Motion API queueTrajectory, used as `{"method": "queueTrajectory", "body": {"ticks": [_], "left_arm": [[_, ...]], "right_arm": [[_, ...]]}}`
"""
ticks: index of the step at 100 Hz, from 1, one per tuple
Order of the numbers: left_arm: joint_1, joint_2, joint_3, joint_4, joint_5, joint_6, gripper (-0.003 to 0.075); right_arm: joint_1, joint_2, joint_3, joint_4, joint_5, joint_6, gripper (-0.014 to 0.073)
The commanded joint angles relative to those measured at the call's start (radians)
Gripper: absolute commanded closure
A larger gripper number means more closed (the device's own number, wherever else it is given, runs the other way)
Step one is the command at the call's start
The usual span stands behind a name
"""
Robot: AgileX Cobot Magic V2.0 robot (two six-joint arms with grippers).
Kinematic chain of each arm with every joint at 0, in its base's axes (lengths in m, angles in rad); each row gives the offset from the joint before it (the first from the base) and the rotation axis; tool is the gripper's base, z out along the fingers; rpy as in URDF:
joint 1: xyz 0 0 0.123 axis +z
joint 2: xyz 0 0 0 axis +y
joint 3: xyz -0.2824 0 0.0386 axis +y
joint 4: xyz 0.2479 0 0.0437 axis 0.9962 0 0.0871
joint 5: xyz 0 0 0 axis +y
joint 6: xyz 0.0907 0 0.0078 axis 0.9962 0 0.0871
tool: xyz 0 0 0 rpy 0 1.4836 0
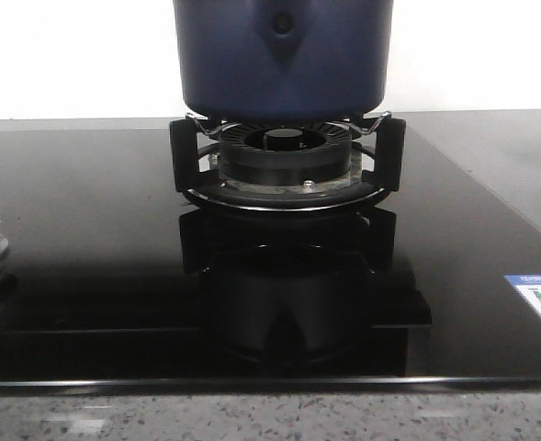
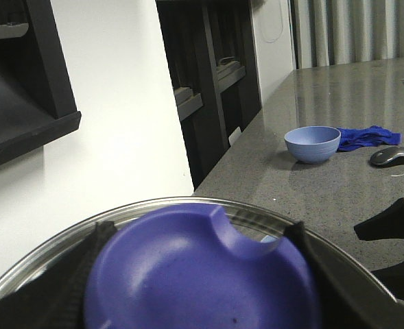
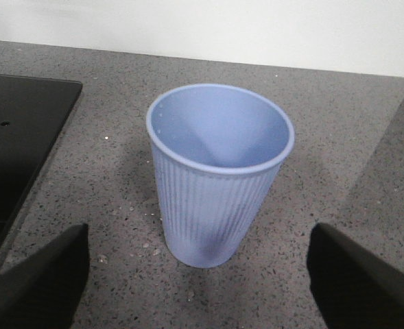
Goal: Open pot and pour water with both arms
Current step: 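Close the right gripper on the cup and lift it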
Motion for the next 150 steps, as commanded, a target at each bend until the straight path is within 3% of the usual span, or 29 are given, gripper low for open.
{"method": "queueTrajectory", "body": {"ticks": [1, 75, 117, 150], "left_arm": [[0.002, -0.041, -0.037, -0.085, 0.001, -0.008, 0.0386], [0.002, -0.041, -0.037, -0.085, 0.001, -0.008, 0.0386], [0.002, -0.041, -0.037, -0.085, 0.001, -0.008, 0.0386], [0.002, -0.041, -0.037, -0.085, 0.001, -0.008, 0.0386]], "right_arm": [[-0.006, 0.014, -0.027, -0.022, -0.094, -0.003, 0.0007], [-0.065, 0.234, -0.027, 0.073, -0.294, -0.003, 0.0006], [-0.114, 0.371, -0.027, 0.088, -0.467, -0.012, 0.0006], [-0.135, 0.482, -0.027, 0.088, -0.685, -0.012, 0.0006]]}}
